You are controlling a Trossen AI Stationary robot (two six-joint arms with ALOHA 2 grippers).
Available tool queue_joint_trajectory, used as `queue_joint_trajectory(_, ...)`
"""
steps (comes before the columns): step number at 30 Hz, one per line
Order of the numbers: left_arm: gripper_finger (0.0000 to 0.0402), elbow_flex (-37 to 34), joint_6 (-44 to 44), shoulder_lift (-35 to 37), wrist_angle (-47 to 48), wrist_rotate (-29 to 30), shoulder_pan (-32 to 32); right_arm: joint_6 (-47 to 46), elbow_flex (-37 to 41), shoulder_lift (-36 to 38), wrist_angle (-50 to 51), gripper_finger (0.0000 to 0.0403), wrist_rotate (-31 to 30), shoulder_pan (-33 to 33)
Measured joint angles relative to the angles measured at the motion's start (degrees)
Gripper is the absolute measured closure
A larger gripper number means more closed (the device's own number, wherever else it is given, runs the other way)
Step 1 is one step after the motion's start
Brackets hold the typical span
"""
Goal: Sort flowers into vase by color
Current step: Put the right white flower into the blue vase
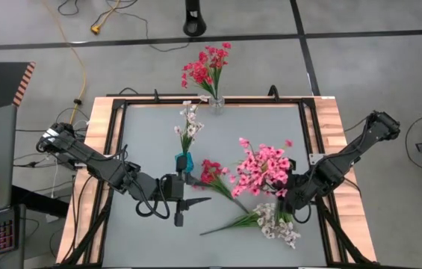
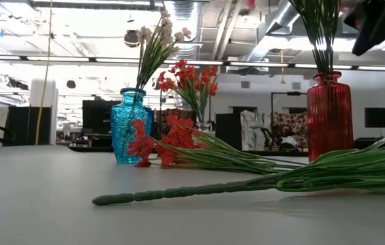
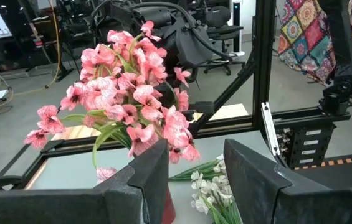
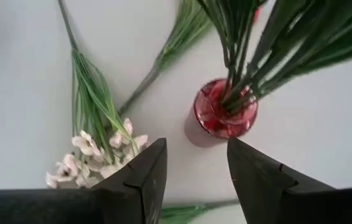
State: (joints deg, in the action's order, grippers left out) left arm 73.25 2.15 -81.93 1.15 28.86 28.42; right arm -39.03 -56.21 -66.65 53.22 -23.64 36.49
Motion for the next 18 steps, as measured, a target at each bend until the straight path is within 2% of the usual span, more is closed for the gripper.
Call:
queue_joint_trajectory(7,0.0258,0.0,0.0,0.0,0.0,0.0,0.0,-4.1,-5.1,0.0,9.2,0.0221,2.9,-0.2)
queue_joint_trajectory(18,0.0258,0.0,0.0,0.0,0.5,0.0,0.0,-4.5,-9.8,1.1,20.6,0.024,7.0,0.0)
